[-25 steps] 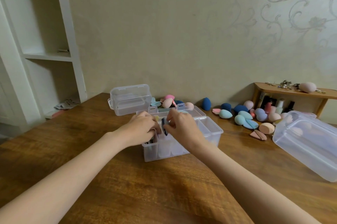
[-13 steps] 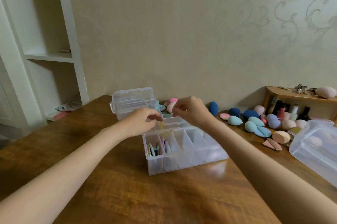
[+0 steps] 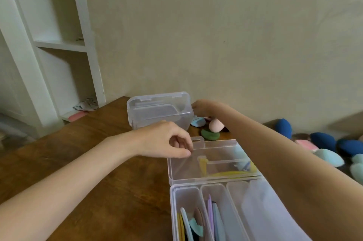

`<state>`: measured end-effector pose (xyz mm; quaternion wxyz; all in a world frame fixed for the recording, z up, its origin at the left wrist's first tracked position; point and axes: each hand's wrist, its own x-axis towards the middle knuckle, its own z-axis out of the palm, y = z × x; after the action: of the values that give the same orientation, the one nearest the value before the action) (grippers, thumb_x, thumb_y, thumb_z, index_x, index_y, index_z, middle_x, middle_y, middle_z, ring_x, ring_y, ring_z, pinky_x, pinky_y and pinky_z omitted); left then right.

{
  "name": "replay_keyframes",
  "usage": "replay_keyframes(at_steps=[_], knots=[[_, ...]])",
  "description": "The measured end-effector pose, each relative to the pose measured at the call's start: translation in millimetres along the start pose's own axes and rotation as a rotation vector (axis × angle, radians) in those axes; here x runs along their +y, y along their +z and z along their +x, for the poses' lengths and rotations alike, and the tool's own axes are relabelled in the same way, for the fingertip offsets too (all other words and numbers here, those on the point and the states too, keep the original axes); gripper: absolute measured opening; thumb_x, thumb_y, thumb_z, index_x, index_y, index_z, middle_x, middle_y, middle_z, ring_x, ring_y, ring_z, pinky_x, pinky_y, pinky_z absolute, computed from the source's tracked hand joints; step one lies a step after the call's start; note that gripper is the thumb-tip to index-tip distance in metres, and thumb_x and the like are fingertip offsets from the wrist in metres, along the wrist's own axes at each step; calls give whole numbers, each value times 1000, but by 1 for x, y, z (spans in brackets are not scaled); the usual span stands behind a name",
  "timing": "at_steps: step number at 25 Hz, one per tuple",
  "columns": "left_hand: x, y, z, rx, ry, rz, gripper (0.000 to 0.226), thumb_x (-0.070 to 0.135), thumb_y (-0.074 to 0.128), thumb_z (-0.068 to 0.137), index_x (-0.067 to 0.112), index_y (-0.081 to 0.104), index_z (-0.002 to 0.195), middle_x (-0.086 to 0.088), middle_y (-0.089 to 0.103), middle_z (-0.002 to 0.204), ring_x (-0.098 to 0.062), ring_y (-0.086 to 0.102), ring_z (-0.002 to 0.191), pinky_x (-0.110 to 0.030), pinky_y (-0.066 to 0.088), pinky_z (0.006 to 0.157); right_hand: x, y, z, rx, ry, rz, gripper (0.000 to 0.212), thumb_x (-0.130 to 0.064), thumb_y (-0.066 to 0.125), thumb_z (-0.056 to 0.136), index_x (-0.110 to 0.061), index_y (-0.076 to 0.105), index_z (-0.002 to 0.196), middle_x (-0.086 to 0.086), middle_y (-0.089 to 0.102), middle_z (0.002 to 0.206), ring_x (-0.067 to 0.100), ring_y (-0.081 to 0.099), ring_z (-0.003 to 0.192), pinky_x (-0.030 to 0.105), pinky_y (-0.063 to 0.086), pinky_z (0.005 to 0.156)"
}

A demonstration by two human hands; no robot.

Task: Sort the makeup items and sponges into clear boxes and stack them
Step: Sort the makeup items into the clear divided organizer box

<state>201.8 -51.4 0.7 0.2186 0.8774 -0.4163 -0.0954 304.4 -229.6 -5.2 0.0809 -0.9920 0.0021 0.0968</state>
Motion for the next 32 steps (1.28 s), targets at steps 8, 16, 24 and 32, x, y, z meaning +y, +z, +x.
replay_keyframes(at_steps=[8, 16, 24, 32], knots=[[4, 2, -1, 5, -3, 81, 19, 27, 57, 90, 25, 69, 104, 8, 67, 95, 1, 57, 77, -9, 44, 71, 1, 9, 13, 156, 68, 126, 24, -10, 47, 92, -7, 45, 68, 9, 50, 87, 24, 46, 90, 27, 35, 75], [51, 13, -40, 68, 86, -81, 15, 22, 60, 89, 26, 69, 100, 20, 62, 93, 4, 59, 93, -5, 44, 82, -4, -30, -165, 640, -148, 288, 21, -3, 61, 83, -2, 73, 100, 10, 65, 105, 25, 63, 96, 12, 37, 70], [81, 44, -57, 22, 94, 261, 21, 33, 51, 91, 32, 69, 102, 13, 64, 113, -11, 45, 109, -35, 38, 101, -21, -8, -267, 365, -269, 14, 20, -15, 67, 79, -19, 74, 97, -5, 51, 94, 16, 57, 93, 10, 44, 78], [106, 53, -61, -18, -57, 566, 30, 32, 37, 95, 21, 48, 70, 4, 52, 91, -18, 35, 110, -30, 27, 95, -31, 21, -297, 320, -284, 63, 28, -11, 65, 83, -11, 68, 111, 10, 50, 120, 17, 56, 84, 3, 38, 63]])
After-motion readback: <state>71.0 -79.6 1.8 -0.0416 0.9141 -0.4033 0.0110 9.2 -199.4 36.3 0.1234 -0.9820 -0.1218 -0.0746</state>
